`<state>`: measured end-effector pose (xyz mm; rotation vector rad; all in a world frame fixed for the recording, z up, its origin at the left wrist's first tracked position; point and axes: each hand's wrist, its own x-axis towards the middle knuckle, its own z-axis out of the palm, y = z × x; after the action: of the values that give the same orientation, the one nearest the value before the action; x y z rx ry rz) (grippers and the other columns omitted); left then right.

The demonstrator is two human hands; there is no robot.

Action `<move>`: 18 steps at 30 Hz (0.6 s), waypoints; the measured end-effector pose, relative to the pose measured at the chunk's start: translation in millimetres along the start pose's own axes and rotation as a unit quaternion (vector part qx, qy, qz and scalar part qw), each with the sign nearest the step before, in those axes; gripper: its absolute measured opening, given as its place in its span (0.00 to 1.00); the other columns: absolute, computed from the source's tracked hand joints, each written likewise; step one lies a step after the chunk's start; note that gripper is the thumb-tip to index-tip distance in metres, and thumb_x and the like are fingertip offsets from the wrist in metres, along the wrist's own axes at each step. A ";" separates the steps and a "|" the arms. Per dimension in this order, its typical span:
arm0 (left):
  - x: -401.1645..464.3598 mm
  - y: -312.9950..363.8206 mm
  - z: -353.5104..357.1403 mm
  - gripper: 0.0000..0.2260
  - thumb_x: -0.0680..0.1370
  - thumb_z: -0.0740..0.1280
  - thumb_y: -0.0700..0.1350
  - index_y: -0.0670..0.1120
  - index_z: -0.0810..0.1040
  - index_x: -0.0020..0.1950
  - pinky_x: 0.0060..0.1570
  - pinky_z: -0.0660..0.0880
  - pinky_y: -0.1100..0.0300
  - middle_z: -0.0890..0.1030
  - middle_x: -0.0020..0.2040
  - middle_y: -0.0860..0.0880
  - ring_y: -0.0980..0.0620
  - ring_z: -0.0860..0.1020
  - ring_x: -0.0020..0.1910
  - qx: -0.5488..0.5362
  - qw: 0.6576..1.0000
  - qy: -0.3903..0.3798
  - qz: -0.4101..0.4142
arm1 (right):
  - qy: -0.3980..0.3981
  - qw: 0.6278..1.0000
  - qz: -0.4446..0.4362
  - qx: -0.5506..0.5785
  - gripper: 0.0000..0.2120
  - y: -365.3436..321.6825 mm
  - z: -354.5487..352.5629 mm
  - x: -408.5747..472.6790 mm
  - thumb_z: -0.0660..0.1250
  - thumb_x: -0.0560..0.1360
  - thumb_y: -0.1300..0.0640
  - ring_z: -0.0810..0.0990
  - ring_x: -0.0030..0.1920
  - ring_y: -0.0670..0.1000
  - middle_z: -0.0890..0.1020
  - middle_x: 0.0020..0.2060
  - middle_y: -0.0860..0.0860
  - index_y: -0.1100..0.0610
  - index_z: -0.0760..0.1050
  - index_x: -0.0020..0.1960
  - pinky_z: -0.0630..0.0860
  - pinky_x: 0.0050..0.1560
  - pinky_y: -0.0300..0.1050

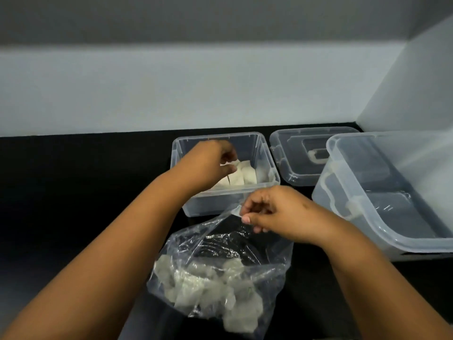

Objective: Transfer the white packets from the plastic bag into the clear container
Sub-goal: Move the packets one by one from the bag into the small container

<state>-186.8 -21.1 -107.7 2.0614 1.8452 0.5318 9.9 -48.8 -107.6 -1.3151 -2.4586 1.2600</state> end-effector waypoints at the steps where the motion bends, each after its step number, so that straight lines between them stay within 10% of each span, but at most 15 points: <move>1: -15.1 4.8 -1.1 0.09 0.75 0.71 0.46 0.47 0.80 0.54 0.48 0.73 0.63 0.79 0.48 0.54 0.57 0.77 0.48 -0.004 1.000 0.008 0.010 | -0.028 1.000 0.003 -0.004 0.02 4.8 7.4 -1.0 0.71 0.75 0.54 0.84 0.37 0.44 0.85 0.36 0.49 0.52 0.81 0.47 0.82 0.46 0.44; 6: -77.9 14.0 14.5 0.08 0.75 0.71 0.45 0.48 0.80 0.52 0.42 0.69 0.74 0.78 0.47 0.54 0.57 0.76 0.45 -0.020 1.000 -0.010 0.016 | -0.073 0.994 0.029 -0.077 0.03 23.6 45.7 9.0 0.69 0.75 0.58 0.84 0.40 0.49 0.84 0.38 0.49 0.53 0.82 0.47 0.82 0.47 0.47; 13: -125.0 -12.0 81.1 0.12 0.75 0.65 0.56 0.54 0.76 0.56 0.55 0.74 0.50 0.80 0.54 0.52 0.50 0.77 0.54 0.103 0.970 -0.215 -0.041 | -0.080 0.983 0.010 -0.165 0.04 36.3 65.3 18.9 0.70 0.73 0.61 0.77 0.36 0.40 0.78 0.31 0.41 0.54 0.82 0.46 0.72 0.38 0.33; 18: -150.0 -12.8 96.3 0.15 0.75 0.65 0.57 0.52 0.76 0.58 0.63 0.66 0.52 0.78 0.59 0.52 0.51 0.71 0.62 0.158 0.974 -0.160 0.000 | -0.097 0.982 0.010 -0.162 0.06 42.7 67.7 16.6 0.74 0.71 0.60 0.81 0.43 0.45 0.80 0.36 0.43 0.53 0.81 0.46 0.74 0.41 0.34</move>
<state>-166.3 -167.9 -207.5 2.1853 1.8225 -0.1032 -0.9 -66.7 -186.6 -1.3417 -2.8939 1.0717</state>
